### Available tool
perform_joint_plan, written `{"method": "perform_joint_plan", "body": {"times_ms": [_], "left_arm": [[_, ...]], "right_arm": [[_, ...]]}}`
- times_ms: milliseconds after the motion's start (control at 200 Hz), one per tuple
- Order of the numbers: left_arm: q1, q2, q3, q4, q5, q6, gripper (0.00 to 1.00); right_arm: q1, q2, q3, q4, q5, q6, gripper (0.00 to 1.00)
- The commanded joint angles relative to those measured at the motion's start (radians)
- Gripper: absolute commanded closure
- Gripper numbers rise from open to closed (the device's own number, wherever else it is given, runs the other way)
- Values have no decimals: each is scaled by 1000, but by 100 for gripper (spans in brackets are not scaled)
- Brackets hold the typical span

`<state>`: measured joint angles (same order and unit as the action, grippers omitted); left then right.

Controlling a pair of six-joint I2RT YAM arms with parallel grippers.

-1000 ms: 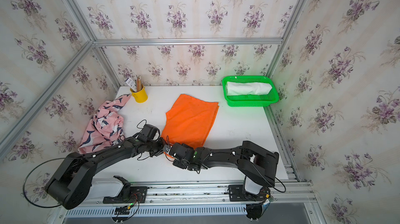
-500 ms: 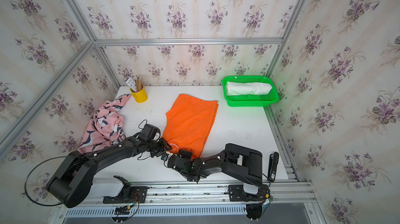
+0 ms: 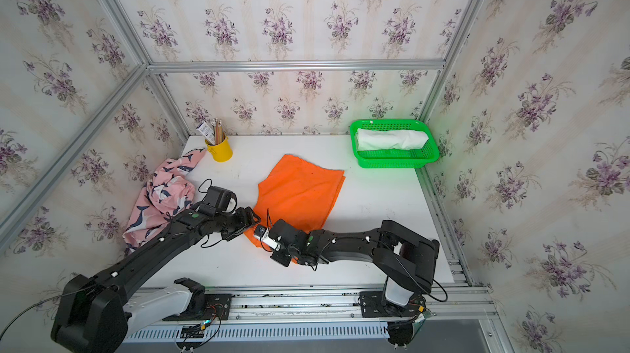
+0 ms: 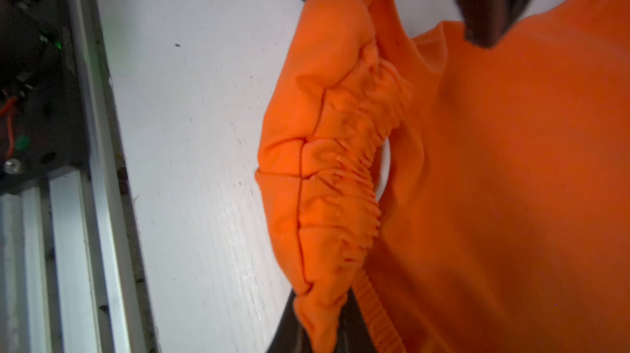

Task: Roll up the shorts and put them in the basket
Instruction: Roll the shorts at the center of the board.

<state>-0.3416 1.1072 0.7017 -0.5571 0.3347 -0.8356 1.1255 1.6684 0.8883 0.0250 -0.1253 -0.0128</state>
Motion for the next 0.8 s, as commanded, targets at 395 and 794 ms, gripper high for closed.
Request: {"method": "perform_joint_plan", "body": {"times_ms": [395, 794], "left_arm": [[-37, 117, 93, -50, 46, 134, 22], [-114, 487, 359, -58, -116, 225, 40]], "right_arm": [[-390, 269, 91, -5, -633, 335, 93], [-435, 353, 191, -112, -685, 406, 65]]}}
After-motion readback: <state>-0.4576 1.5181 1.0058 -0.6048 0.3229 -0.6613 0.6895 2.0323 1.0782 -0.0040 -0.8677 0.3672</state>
